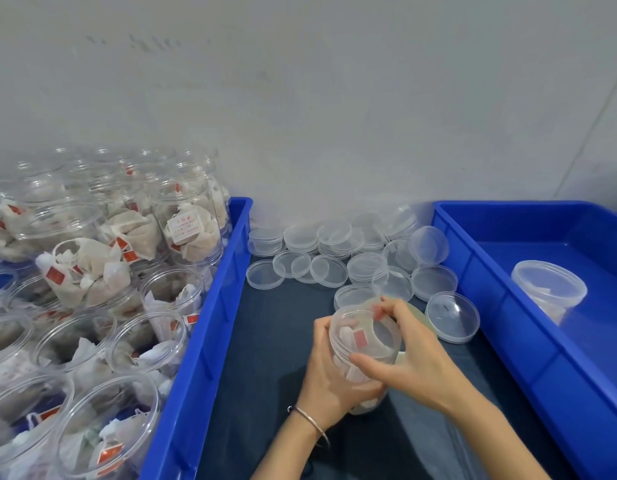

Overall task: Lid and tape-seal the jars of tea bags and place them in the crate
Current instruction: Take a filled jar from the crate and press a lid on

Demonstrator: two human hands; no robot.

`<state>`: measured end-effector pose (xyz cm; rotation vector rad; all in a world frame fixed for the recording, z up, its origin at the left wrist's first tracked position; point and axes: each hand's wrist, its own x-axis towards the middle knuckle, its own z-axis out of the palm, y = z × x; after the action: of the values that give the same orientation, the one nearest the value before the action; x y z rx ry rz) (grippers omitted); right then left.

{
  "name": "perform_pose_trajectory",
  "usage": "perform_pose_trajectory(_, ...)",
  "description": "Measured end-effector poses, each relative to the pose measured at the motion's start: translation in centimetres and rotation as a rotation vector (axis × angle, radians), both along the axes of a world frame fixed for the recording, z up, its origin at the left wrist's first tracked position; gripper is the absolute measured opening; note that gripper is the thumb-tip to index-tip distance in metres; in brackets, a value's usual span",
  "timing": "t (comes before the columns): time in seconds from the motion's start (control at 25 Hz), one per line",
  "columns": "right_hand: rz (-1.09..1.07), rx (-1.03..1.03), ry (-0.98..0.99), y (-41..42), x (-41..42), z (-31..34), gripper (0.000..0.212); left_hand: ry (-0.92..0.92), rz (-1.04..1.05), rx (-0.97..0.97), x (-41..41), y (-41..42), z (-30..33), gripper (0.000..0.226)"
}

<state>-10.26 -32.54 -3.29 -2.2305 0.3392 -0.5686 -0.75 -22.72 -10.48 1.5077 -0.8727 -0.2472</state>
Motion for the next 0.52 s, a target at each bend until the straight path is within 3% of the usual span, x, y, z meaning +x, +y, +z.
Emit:
perform_pose_trajectory(0.12, 0.071, -0.350, 0.247, -0.2, 0.0, 1.3, 0.066, -0.061, -0.040, 0.054, 0.8, 0.3, 0.2, 0.073)
perform_pose_trajectory(0.2, 0.023, -0.553, 0.362, 0.8, 0.5, 1.6, 0.064, -0.127, -0.092, 0.099, 0.4, 0.0, 0.5, 0.051)
perform_pose_trajectory(0.28, -0.076, -0.741, 0.348, 2.2, 1.2, 1.0, 0.063, -0.204, -0.039, 0.141, 0.4, 0.2, 1.1, 0.027)
perform_pose_trajectory(0.32, -0.114, -0.805, 0.317, 2.9, 1.5, 0.7, 0.057, -0.228, -0.035, 0.186, 0.4, 0.1, 1.1, 0.033)
perform_pose_trajectory(0.4, -0.095, -0.843, 0.214, 3.1, 1.9, 0.4, 0.047, -0.260, -0.135, 0.238, 0.8, 0.2, 0.5, 0.051)
perform_pose_trajectory(0.44, -0.006, -0.819, 0.221, 2.6, 1.9, 0.7, 0.043, -0.262, -0.117, 0.250, 0.7, 0.2, 1.3, 0.047)
perform_pose_trajectory(0.52, 0.231, -0.740, 0.282, 0.8, 1.5, 1.5, 0.037, -0.442, -0.130, 0.277, 1.7, 0.3, 1.9, 0.033)
